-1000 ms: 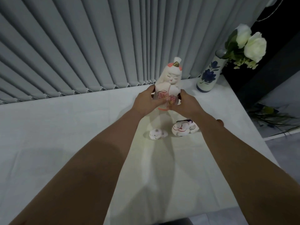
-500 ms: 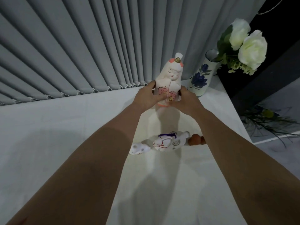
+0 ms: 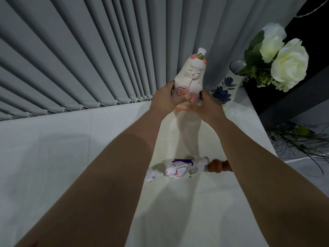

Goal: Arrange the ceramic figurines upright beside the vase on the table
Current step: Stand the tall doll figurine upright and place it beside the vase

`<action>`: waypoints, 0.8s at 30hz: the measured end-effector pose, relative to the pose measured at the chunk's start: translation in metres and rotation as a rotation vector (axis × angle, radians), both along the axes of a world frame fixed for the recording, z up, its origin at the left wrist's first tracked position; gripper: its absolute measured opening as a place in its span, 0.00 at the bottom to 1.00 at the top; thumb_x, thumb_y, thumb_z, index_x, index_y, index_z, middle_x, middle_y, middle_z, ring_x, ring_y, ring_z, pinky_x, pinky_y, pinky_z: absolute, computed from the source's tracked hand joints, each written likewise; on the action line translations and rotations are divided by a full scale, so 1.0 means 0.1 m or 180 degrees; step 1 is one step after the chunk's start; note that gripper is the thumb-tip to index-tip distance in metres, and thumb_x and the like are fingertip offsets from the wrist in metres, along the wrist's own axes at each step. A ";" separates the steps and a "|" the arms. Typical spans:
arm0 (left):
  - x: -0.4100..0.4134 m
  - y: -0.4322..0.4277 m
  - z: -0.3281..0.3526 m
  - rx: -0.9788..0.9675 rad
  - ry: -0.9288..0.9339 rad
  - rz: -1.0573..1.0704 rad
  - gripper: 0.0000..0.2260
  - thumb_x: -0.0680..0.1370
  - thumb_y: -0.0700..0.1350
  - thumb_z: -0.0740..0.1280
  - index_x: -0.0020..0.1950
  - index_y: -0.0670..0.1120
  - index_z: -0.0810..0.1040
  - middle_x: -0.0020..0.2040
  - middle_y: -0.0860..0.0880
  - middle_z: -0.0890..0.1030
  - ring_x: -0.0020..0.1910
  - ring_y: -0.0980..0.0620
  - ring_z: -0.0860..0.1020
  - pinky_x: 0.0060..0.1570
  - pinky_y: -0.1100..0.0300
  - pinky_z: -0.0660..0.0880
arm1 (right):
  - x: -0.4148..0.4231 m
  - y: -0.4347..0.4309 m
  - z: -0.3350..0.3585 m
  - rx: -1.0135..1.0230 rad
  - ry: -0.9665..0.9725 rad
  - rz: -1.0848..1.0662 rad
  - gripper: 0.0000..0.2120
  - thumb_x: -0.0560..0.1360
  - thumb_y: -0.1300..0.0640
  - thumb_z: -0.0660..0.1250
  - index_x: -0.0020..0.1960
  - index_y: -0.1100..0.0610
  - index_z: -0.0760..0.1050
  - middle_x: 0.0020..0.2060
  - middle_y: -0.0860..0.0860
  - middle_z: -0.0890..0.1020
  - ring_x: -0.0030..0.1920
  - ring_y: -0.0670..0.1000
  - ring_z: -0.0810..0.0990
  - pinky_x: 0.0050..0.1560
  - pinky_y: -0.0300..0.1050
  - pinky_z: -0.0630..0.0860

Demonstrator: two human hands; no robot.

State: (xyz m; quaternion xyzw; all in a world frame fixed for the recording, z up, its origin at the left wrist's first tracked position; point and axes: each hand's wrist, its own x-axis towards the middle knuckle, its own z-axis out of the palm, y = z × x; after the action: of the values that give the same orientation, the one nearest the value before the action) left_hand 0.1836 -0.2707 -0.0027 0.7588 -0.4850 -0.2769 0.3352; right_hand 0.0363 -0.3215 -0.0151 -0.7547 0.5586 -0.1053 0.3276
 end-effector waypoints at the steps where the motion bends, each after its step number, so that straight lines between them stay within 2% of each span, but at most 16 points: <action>1: 0.00 -0.01 0.01 -0.0014 -0.0008 0.0032 0.26 0.69 0.53 0.76 0.64 0.47 0.75 0.57 0.49 0.83 0.53 0.51 0.80 0.48 0.62 0.73 | 0.01 -0.01 0.00 -0.0010 0.0015 -0.0011 0.28 0.71 0.43 0.70 0.63 0.58 0.69 0.59 0.55 0.80 0.60 0.60 0.78 0.56 0.51 0.75; 9: 0.03 -0.11 0.03 0.0122 -0.0223 0.0083 0.26 0.70 0.55 0.75 0.64 0.46 0.75 0.59 0.48 0.82 0.57 0.49 0.80 0.49 0.63 0.71 | 0.06 -0.08 -0.03 -0.0097 -0.0071 -0.0124 0.28 0.71 0.44 0.71 0.63 0.59 0.71 0.57 0.57 0.82 0.59 0.62 0.79 0.55 0.52 0.77; 13: -0.01 -0.10 0.00 0.0176 -0.0527 0.0122 0.26 0.70 0.59 0.73 0.63 0.46 0.76 0.58 0.47 0.83 0.58 0.45 0.80 0.54 0.55 0.77 | 0.08 -0.05 -0.03 -0.0108 -0.0021 -0.0182 0.25 0.72 0.47 0.70 0.64 0.58 0.70 0.58 0.56 0.81 0.58 0.61 0.79 0.51 0.46 0.74; 17: -0.07 -0.01 -0.02 0.0194 -0.0607 0.0293 0.24 0.72 0.58 0.71 0.62 0.45 0.76 0.57 0.45 0.83 0.57 0.43 0.80 0.53 0.52 0.77 | -0.03 0.07 -0.06 -0.0205 -0.0038 -0.0058 0.24 0.74 0.46 0.68 0.65 0.56 0.69 0.59 0.55 0.80 0.60 0.59 0.79 0.59 0.51 0.75; 21: -0.25 0.21 -0.05 0.0233 -0.0293 0.0623 0.23 0.75 0.55 0.69 0.66 0.44 0.75 0.59 0.44 0.82 0.59 0.44 0.79 0.55 0.54 0.75 | -0.28 0.20 -0.03 -0.0136 0.0067 -0.0078 0.25 0.77 0.51 0.67 0.69 0.59 0.67 0.66 0.55 0.77 0.66 0.57 0.75 0.64 0.49 0.71; 24: -0.50 0.43 -0.05 0.0300 -0.0223 0.0357 0.21 0.77 0.54 0.68 0.66 0.45 0.75 0.62 0.45 0.81 0.61 0.46 0.79 0.59 0.56 0.74 | -0.53 0.35 0.01 -0.0062 -0.0154 -0.0263 0.26 0.77 0.50 0.68 0.71 0.56 0.67 0.68 0.51 0.76 0.68 0.53 0.74 0.67 0.45 0.68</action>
State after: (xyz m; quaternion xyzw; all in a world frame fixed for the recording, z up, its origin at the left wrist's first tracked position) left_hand 0.1333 -0.2274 -0.0076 0.8089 -0.4396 -0.2535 0.2969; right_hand -0.0163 -0.2861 -0.0140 -0.7313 0.5802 -0.1424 0.3290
